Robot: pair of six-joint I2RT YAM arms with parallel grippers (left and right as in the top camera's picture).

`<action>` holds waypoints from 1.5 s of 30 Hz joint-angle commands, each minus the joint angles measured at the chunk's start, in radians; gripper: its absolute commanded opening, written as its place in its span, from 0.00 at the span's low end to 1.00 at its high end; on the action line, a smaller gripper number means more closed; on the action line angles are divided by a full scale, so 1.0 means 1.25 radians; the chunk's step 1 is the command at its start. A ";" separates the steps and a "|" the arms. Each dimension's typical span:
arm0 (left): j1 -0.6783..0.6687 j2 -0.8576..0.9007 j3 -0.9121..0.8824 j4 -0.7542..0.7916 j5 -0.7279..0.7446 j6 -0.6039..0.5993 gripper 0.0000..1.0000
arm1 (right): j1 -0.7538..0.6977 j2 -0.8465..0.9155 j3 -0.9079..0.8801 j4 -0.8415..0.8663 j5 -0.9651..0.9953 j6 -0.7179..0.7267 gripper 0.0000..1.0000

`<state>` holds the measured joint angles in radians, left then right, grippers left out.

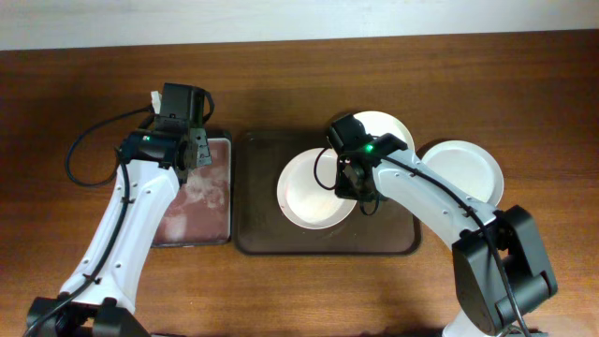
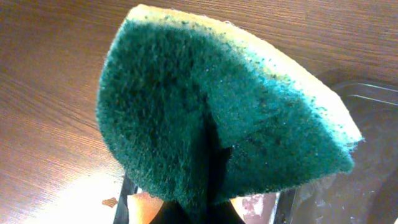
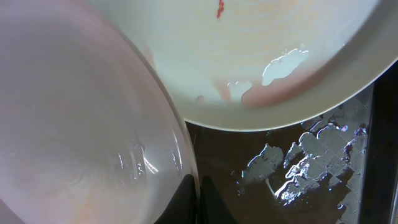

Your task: Clean dirty plates on tray and stack at the side

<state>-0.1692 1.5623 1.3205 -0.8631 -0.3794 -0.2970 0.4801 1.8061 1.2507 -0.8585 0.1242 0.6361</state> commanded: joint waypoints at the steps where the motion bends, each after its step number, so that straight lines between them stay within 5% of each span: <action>1: -0.001 -0.020 0.007 -0.001 -0.023 -0.014 0.00 | -0.002 0.013 -0.006 0.002 -0.002 0.009 0.04; 16: -0.001 -0.019 0.003 -0.013 -0.014 -0.026 0.00 | -0.002 0.023 -0.016 -0.006 -0.037 0.009 0.04; 21: 0.000 -0.019 -0.094 -0.008 0.190 -0.016 0.00 | -0.002 0.042 -0.076 0.075 -0.076 0.009 0.04; 28: 0.000 -0.019 -0.155 0.014 0.291 0.011 0.00 | -0.002 0.042 -0.119 0.141 -0.154 0.010 0.04; 45: 0.000 -0.019 -0.155 0.032 0.265 0.011 0.00 | -0.002 0.042 -0.119 0.139 -0.157 0.009 0.04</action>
<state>-0.1692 1.5597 1.1294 -0.8280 -0.0338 -0.2985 0.4801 1.8431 1.1198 -0.6792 -0.0700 0.6506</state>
